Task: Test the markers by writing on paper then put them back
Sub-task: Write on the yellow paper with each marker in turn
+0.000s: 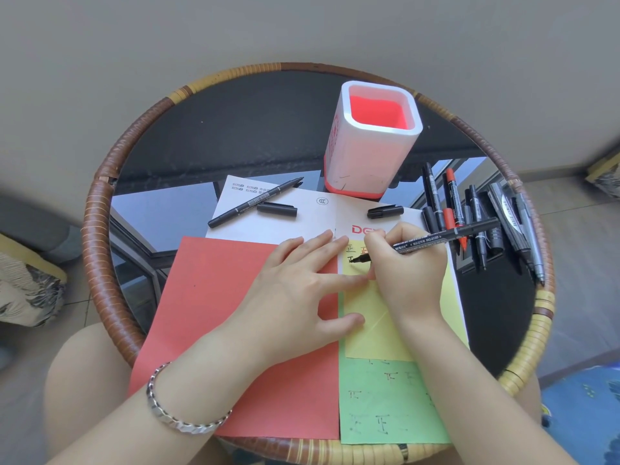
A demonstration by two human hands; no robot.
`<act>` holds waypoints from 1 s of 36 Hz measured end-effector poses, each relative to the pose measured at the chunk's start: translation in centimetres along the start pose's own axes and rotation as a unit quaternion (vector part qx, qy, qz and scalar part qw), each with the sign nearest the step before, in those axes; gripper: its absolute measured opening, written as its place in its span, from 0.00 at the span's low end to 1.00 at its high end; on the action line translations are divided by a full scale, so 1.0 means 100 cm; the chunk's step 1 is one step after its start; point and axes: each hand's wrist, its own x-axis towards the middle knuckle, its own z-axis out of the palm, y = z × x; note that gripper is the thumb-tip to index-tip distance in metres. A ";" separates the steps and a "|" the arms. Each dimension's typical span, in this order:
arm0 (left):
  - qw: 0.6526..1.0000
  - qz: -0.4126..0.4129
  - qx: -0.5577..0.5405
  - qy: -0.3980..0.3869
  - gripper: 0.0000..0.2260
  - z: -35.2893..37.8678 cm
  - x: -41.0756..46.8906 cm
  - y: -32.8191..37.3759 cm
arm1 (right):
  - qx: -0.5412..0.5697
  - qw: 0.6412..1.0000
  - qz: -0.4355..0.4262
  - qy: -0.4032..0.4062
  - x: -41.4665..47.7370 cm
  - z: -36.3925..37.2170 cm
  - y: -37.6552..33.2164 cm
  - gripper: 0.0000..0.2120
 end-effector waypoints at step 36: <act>0.999 0.008 0.043 0.024 0.17 0.004 0.003 0.004 | 0.031 0.995 -0.039 -0.091 0.018 -0.071 -0.003 0.12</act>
